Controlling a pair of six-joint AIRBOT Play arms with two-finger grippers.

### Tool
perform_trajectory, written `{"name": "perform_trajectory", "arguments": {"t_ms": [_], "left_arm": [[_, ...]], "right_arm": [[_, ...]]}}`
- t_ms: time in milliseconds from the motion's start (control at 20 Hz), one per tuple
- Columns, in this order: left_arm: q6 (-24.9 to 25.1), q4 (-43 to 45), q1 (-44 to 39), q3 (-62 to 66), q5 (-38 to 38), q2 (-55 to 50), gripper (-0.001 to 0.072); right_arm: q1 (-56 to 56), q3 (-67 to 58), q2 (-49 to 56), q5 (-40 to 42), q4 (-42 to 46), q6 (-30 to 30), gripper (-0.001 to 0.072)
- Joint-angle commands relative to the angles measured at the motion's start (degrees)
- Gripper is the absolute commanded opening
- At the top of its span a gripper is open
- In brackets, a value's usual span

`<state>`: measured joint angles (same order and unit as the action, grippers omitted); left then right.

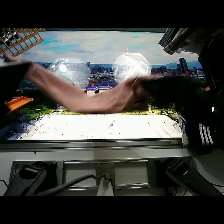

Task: Fold the clothes and pants, and hang the long-sleeved shirts on hangers.

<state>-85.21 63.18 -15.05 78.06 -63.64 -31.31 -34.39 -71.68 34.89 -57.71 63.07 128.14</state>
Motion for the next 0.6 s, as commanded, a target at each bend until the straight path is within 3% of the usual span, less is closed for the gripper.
{"name": "perform_trajectory", "arguments": {"t_ms": [0,100,300,450,550], "left_arm": [[-3.72,0.94,0.04,0.07,-10.32,3.96,0.0007],[-4.92,3.02,0.04,0.04,-14.01,4.02,0.0007],[-4.81,11.21,0.04,-0.59,-15.50,-1.84,0.0007],[-2.43,11.43,0.04,-3.21,-12.83,-11.39,0.0006],[-0.28,13.86,0.02,-4.61,-6.27,-19.06,0.0006]], "right_arm": [[-11.04,-0.04,-1.03,-3.34,2.03,13.11,0.0039],[-17.73,0.20,-0.94,-3.80,10.62,23.28,0.0038],[-18.27,4.70,0.96,-21.24,25.46,34.93,0.0039],[-9.70,12.35,3.45,-14.38,27.87,32.72,0.0039],[0.24,16.74,7.63,-4.22,27.08,24.96,0.0039]]}}
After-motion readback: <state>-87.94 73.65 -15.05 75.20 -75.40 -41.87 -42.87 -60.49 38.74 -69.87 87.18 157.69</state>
